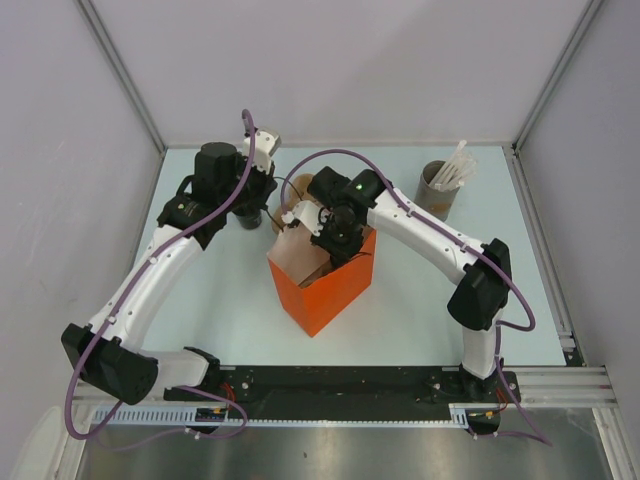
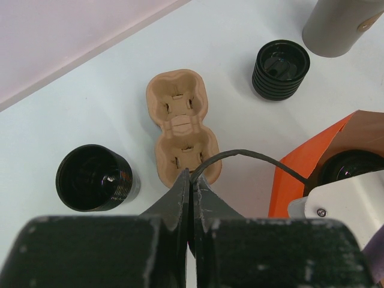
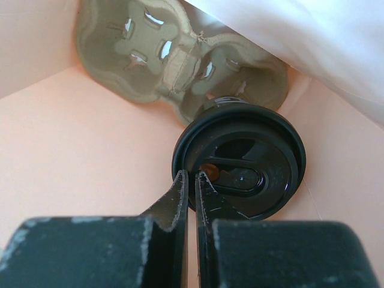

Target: Pack the takeout coffee

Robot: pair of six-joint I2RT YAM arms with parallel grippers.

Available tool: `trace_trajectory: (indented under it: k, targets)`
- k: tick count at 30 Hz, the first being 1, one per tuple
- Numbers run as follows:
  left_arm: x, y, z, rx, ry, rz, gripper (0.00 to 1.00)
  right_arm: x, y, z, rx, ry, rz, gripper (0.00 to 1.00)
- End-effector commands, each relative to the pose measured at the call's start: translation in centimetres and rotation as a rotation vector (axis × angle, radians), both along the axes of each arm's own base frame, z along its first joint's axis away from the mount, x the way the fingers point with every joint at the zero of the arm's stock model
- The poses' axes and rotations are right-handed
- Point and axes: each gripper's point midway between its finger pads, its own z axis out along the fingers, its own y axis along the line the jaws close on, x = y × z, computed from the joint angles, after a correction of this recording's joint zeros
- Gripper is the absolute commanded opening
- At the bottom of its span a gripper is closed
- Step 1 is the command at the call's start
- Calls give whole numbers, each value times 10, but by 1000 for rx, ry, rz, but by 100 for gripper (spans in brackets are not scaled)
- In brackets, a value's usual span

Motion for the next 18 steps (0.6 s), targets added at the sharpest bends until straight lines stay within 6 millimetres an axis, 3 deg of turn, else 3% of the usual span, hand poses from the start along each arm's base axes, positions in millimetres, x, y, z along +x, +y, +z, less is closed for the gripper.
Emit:
trace_trajectory:
  k: [1,18]
  targets:
    - [0,2,14,-35,-34,22,0,-7,-7,-6,-49,21,20,0]
    - [-3,1,16,-44,-37,9,1,-5,-1,0,-20,-7,16,0]
